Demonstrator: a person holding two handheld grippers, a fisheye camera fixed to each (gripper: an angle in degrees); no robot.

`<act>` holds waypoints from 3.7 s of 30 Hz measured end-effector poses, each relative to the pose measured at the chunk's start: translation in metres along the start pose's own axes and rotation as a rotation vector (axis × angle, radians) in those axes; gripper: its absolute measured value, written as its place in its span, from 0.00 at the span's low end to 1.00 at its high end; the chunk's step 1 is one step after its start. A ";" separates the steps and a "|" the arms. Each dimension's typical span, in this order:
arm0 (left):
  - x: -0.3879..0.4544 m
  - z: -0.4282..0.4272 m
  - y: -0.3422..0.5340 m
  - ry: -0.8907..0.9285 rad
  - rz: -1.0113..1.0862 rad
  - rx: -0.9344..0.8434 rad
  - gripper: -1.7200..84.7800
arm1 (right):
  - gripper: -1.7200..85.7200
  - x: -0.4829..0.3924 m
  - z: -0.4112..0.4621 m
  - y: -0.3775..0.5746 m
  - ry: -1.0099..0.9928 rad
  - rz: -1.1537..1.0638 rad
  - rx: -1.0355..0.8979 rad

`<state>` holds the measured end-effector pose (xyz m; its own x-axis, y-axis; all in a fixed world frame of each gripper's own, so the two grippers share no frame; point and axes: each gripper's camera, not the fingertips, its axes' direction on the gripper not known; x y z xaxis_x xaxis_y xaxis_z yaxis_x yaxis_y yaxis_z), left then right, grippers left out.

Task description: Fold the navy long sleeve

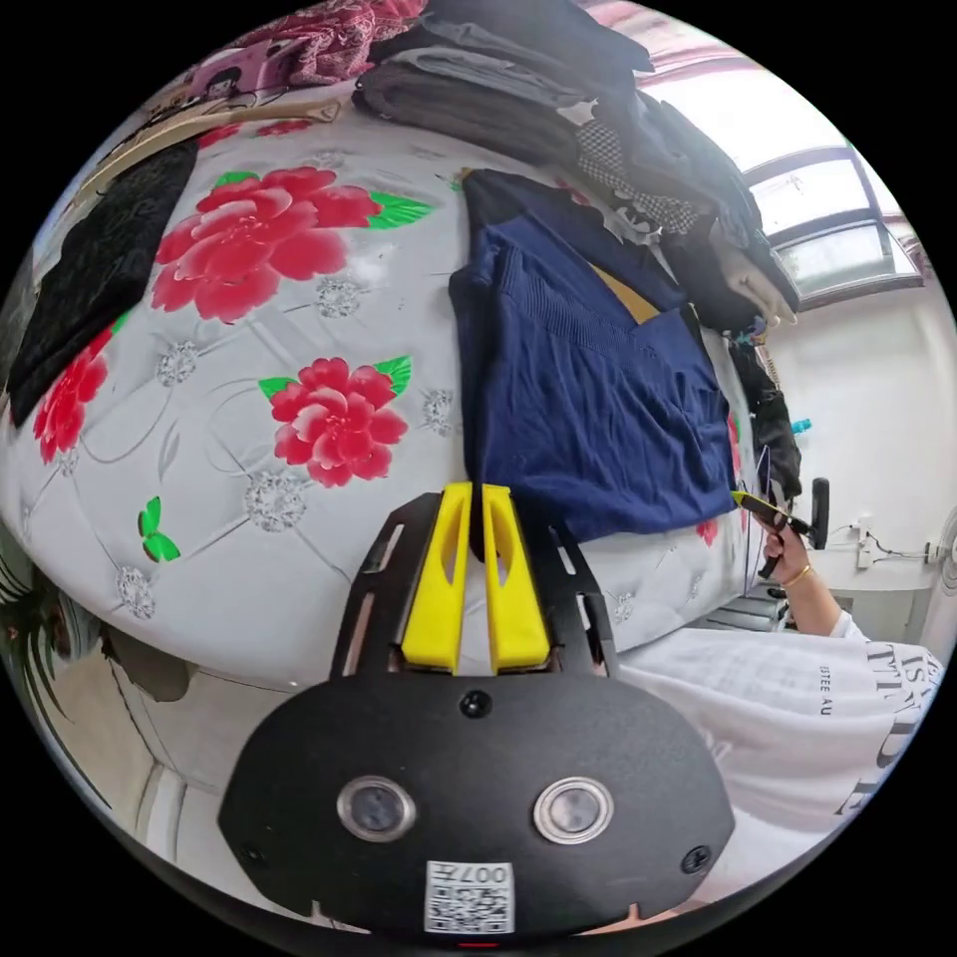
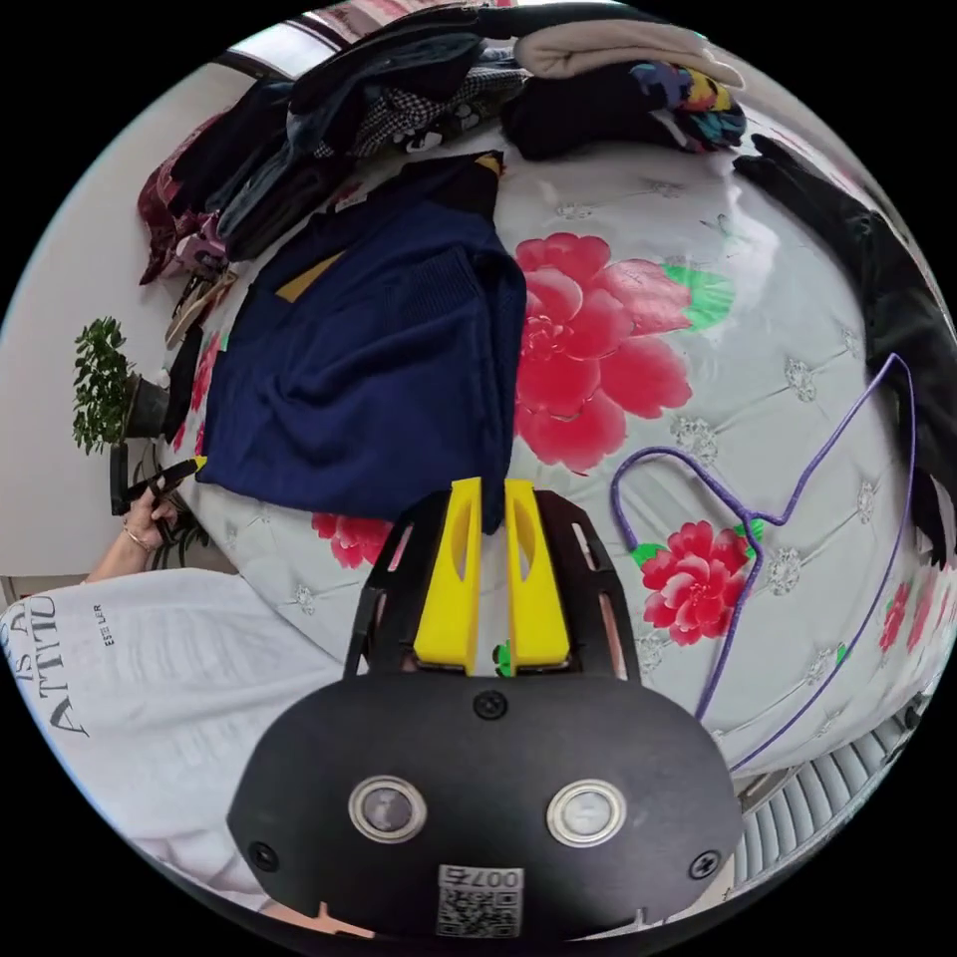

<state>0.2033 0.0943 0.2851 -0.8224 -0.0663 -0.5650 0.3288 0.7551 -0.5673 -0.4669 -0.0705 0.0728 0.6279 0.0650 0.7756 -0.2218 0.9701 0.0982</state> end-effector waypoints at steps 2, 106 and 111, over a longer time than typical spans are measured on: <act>0.003 0.000 -0.010 0.043 0.025 -0.073 0.02 | 0.03 -0.010 -0.009 -0.003 0.031 -0.049 -0.037; -0.011 0.016 -0.065 0.735 0.003 -0.094 0.10 | 0.06 -0.093 0.005 -0.041 -0.919 0.254 0.124; 0.084 0.049 -0.053 0.820 0.018 -0.146 0.09 | 0.06 -0.013 -0.073 -0.006 -0.926 0.289 0.237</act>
<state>0.1393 0.0172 0.2384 -0.9135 0.4000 0.0744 0.3280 0.8323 -0.4469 -0.4189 -0.0601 0.0166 -0.2807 -0.0147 0.9597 -0.4802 0.8679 -0.1271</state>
